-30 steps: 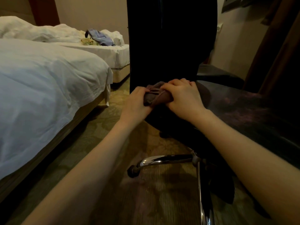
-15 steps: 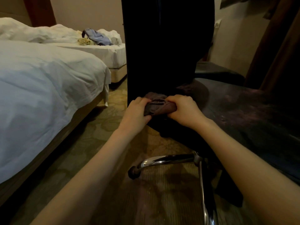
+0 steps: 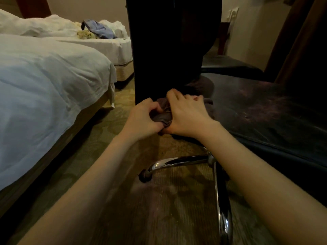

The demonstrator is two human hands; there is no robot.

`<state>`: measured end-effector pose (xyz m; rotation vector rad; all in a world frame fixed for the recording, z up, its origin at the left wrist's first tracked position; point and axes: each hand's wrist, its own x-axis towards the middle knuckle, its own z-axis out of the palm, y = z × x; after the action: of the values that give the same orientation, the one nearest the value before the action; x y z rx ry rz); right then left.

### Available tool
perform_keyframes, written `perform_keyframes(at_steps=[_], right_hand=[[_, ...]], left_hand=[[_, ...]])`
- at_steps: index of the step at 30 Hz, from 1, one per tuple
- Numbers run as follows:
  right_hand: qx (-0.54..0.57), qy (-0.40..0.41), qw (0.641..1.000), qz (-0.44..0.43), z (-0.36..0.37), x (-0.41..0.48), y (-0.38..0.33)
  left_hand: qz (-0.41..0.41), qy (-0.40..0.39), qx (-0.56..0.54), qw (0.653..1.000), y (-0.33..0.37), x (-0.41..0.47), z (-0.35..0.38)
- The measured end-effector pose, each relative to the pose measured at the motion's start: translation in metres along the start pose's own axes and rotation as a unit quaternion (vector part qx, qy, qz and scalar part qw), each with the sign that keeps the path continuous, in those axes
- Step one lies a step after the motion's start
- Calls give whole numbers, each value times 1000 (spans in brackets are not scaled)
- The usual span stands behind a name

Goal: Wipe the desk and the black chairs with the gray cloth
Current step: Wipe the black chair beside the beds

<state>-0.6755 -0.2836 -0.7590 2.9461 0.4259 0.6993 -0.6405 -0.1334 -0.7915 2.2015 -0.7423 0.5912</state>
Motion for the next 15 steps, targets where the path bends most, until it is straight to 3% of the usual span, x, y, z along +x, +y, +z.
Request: perform_keyframes(at_steps=[3, 6, 8, 12, 13, 15], right_hand=[[-42, 108, 992, -58, 18, -20, 0], [-88, 203, 973, -60, 38, -48, 5], [-104, 236, 964, -65, 46, -64, 11], [-108, 254, 960, -37, 44, -78, 19], [-105, 256, 961, -24, 43, -81, 20], [-91, 262, 961, -6, 40, -85, 21]], left_hand=[[4, -117, -82, 990, -9, -4, -15], [27, -229, -119, 966, -8, -7, -18], [53, -200, -123, 971, 1, -9, -9], [12, 54, -167, 984, 24, 1, 19], [17, 78, -151, 985, 34, 5, 26], [49, 45, -109, 992, 54, 9, 39]])
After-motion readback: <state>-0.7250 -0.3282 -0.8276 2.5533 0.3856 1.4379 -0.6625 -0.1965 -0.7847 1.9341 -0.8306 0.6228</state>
